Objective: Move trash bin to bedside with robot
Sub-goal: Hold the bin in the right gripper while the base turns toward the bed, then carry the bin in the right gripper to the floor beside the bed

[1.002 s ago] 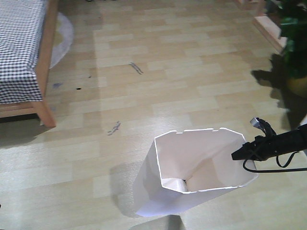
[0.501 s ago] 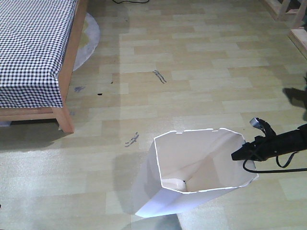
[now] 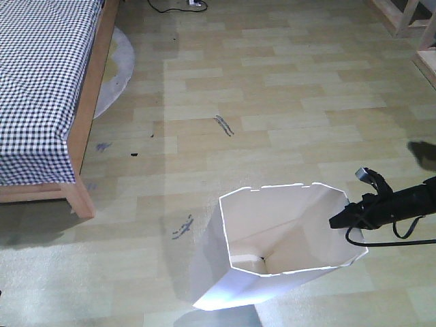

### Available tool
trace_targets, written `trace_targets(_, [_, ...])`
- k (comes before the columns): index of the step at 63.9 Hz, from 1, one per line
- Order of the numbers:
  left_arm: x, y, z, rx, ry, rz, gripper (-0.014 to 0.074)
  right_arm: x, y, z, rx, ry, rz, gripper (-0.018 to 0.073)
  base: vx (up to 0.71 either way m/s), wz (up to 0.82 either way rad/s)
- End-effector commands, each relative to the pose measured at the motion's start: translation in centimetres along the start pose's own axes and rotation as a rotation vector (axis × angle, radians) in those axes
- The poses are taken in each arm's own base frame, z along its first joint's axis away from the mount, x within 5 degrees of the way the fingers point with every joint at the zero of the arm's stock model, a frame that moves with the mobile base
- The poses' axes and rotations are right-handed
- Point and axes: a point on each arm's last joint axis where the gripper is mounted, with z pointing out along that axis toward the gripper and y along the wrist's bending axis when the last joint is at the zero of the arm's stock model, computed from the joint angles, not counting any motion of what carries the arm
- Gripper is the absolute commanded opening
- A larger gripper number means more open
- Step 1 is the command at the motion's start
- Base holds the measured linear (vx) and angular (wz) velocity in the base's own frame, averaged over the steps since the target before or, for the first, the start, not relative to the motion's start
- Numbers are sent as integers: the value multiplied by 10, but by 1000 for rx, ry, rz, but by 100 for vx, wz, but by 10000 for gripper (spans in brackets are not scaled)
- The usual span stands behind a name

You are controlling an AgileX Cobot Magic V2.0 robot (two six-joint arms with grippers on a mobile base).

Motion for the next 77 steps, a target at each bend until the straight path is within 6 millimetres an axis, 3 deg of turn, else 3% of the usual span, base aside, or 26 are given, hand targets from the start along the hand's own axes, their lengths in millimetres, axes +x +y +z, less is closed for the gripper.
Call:
trace_targets(1, [-15, -1, -2, 5, -101, -6, -6, -25, 36, -29, -228, -97, -7, -5, 34, -1])
trace_targets(77, [-15, -1, -2, 5, -101, -6, -6, -25, 36, -29, -228, -98, -10, -5, 36, 8])
